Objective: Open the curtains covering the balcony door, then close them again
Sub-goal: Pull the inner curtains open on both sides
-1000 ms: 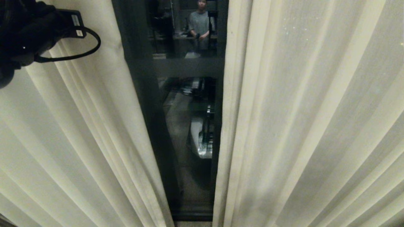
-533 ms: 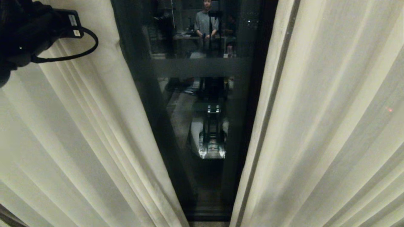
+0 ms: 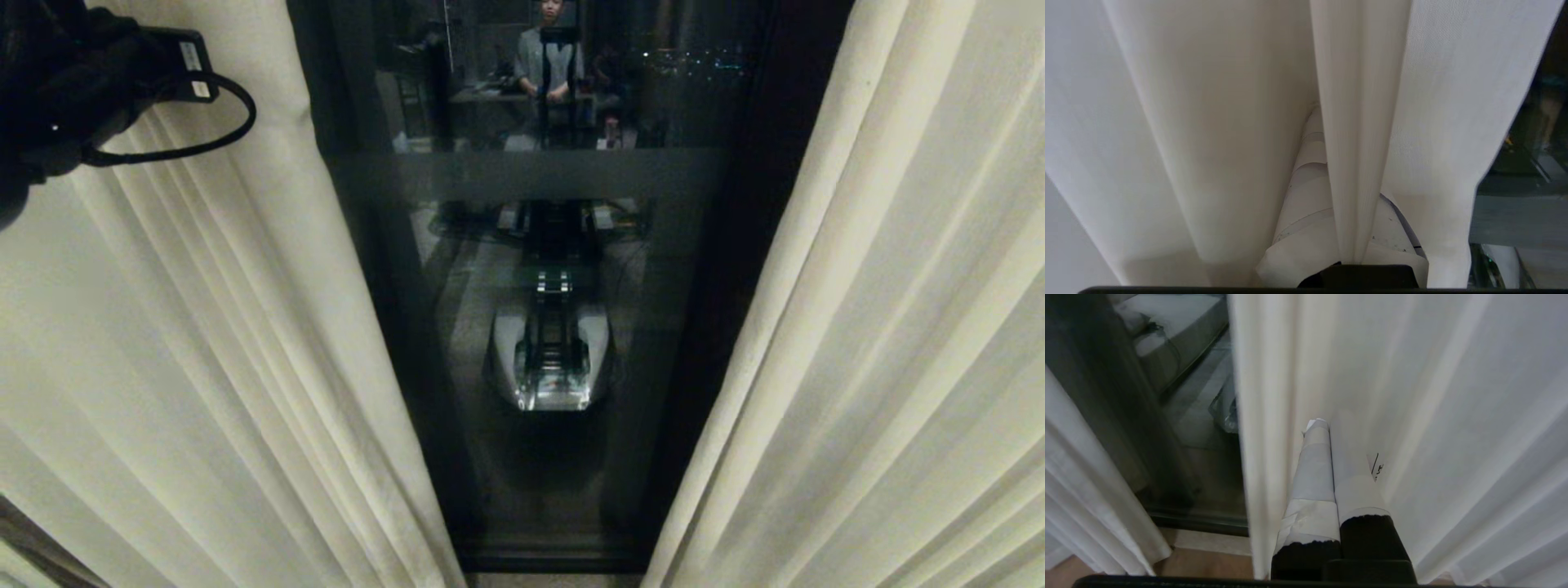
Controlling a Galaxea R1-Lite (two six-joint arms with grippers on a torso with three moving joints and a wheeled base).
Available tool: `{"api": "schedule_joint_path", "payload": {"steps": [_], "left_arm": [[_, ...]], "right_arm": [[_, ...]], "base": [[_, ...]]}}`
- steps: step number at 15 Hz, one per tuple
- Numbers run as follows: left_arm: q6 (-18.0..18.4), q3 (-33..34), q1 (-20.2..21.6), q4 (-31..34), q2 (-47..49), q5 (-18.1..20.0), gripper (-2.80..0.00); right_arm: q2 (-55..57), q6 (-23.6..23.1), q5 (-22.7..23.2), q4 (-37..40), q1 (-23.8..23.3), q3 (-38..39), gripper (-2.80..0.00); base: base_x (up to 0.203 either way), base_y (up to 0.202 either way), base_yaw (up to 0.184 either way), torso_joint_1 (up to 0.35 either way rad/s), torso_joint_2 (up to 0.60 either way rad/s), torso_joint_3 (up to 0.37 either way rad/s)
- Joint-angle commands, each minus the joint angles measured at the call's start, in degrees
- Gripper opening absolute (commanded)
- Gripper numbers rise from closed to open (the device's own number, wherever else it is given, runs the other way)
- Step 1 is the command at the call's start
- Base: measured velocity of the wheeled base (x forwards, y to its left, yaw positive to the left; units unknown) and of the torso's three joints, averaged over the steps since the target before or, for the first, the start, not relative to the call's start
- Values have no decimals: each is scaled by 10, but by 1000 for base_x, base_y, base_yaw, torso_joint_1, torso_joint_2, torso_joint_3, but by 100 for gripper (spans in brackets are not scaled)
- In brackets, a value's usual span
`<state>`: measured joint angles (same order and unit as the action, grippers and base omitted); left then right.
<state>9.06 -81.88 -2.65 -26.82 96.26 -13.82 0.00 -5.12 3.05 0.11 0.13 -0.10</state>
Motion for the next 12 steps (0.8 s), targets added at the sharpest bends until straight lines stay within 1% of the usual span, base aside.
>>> {"api": "schedule_joint_path", "payload": {"steps": [1, 12], "left_arm": [[0, 0, 1, -2, 3, -1, -280], [-1, -1, 2, -2, 3, -1, -280]], "right_arm": [[1, -1, 0, 0, 0, 0, -280], [1, -1, 0, 0, 0, 0, -280]], "base": [[0, 192, 1, 3, 2, 2], [0, 190, 1, 2, 2, 3]]}}
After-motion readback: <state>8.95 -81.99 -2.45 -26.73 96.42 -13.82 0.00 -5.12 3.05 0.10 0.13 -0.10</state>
